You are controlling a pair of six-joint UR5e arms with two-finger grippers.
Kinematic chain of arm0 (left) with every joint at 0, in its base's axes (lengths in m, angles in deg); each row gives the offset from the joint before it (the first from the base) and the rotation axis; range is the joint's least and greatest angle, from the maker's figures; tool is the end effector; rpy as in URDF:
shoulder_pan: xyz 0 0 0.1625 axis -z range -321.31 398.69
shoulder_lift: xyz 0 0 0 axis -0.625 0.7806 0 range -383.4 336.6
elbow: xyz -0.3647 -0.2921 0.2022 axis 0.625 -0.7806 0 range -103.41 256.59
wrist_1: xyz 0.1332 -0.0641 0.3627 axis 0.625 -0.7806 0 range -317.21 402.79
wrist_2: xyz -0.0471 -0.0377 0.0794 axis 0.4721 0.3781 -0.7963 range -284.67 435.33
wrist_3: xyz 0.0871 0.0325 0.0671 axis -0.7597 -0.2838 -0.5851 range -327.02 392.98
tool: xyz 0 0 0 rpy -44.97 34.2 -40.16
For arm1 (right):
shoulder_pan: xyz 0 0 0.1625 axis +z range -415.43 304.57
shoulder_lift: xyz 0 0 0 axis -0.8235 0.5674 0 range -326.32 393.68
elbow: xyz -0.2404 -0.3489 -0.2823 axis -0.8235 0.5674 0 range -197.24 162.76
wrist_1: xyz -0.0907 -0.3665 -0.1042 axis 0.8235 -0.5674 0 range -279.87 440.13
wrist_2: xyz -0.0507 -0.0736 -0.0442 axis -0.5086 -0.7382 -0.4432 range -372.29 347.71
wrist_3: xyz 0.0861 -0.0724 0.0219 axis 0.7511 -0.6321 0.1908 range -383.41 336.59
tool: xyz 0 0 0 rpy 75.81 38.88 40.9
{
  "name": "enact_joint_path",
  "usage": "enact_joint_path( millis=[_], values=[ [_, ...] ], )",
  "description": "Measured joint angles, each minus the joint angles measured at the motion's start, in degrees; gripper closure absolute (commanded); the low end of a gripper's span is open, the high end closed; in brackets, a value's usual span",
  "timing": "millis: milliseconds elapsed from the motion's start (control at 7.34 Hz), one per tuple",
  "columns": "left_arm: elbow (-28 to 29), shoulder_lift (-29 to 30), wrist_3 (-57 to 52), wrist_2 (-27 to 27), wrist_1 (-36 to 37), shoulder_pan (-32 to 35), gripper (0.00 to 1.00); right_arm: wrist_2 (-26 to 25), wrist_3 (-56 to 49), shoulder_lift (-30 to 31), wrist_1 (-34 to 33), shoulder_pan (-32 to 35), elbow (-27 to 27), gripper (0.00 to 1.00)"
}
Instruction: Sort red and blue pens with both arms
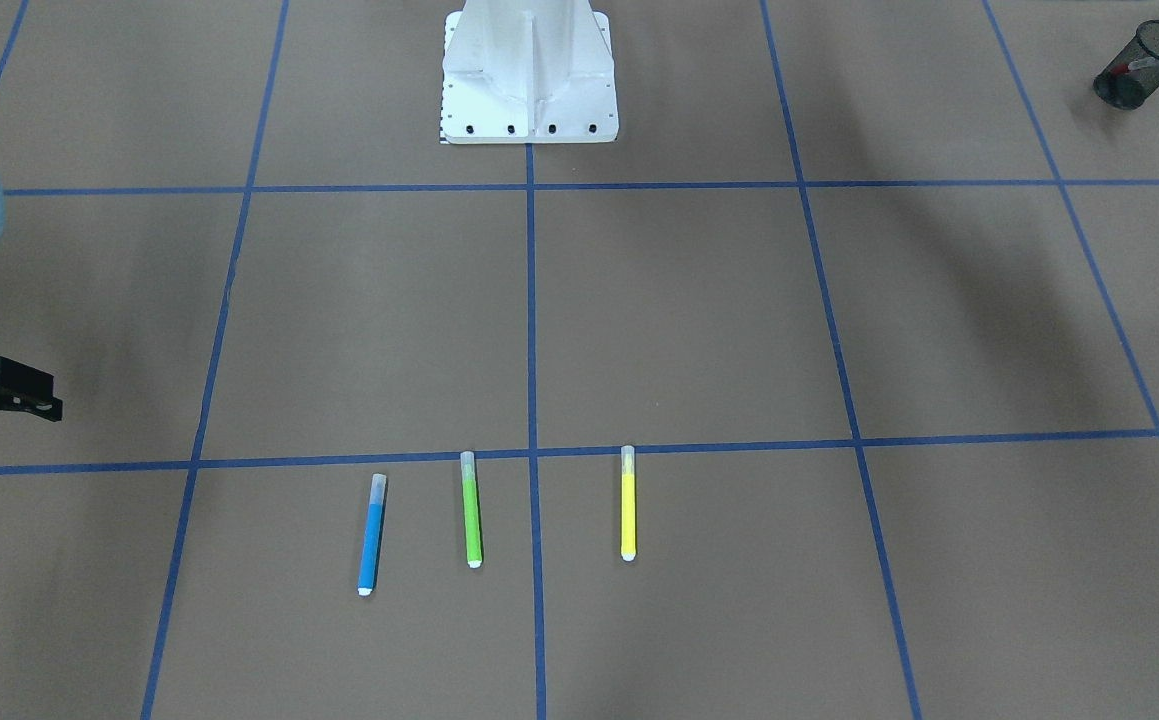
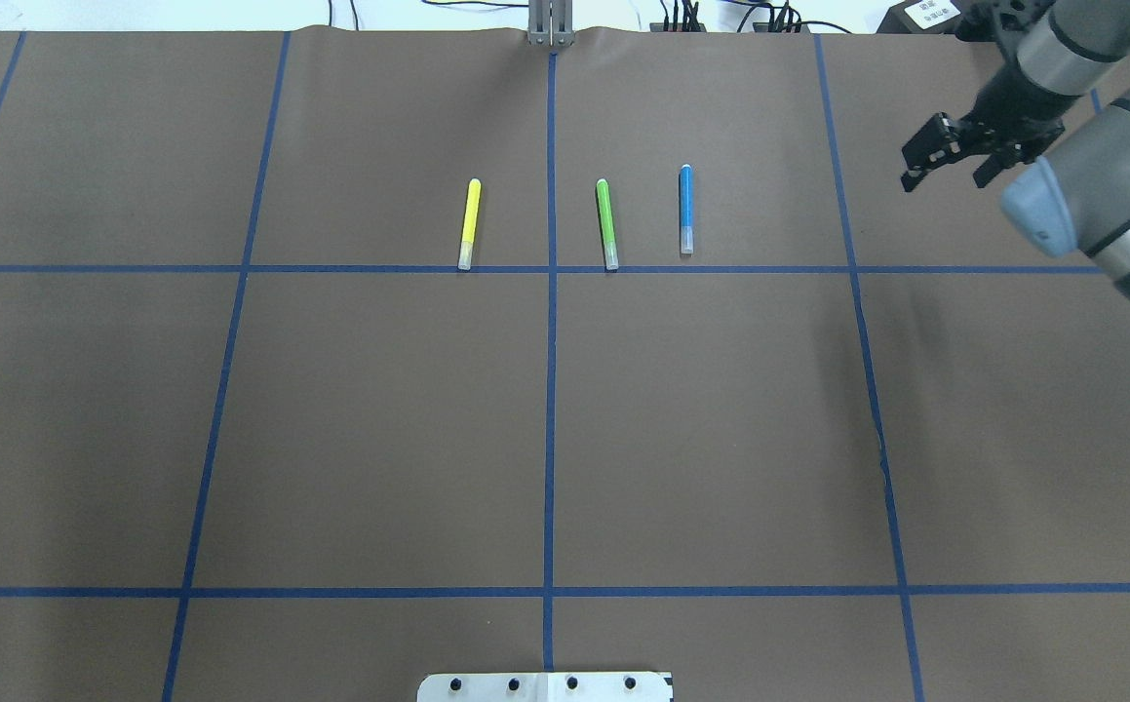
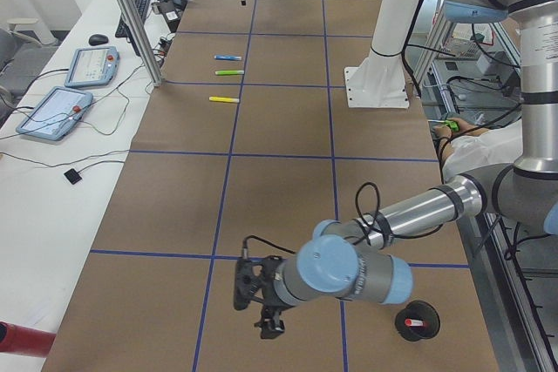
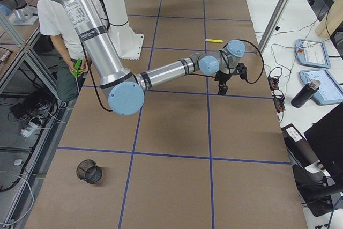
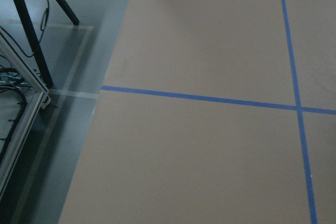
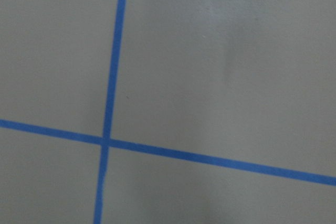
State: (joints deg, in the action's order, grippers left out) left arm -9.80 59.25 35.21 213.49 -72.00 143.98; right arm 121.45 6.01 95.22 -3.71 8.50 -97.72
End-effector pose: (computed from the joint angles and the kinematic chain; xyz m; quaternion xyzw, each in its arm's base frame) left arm -0.1548 -0.3844 0.7878 0.1554 0.3899 -0.0896 0.9032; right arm -0.2662 -0.6672 0.5233 0.0092 -0.4157 -0.0544 0.9078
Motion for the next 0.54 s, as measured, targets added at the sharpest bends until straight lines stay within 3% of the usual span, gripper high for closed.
enact_joint_path(
  millis=[272,545],
  values=[
    [0.37,8.43,0.05,0.24,10.80,-6.13,0.01,-6.84,12.21,-6.92,7.54,-5.69,7.99,0.03],
    [0.69,10.88,0.06,1.00,13.27,-8.15,0.01,-11.74,17.93,-14.76,10.16,-9.84,16.18,0.07]
  ],
)
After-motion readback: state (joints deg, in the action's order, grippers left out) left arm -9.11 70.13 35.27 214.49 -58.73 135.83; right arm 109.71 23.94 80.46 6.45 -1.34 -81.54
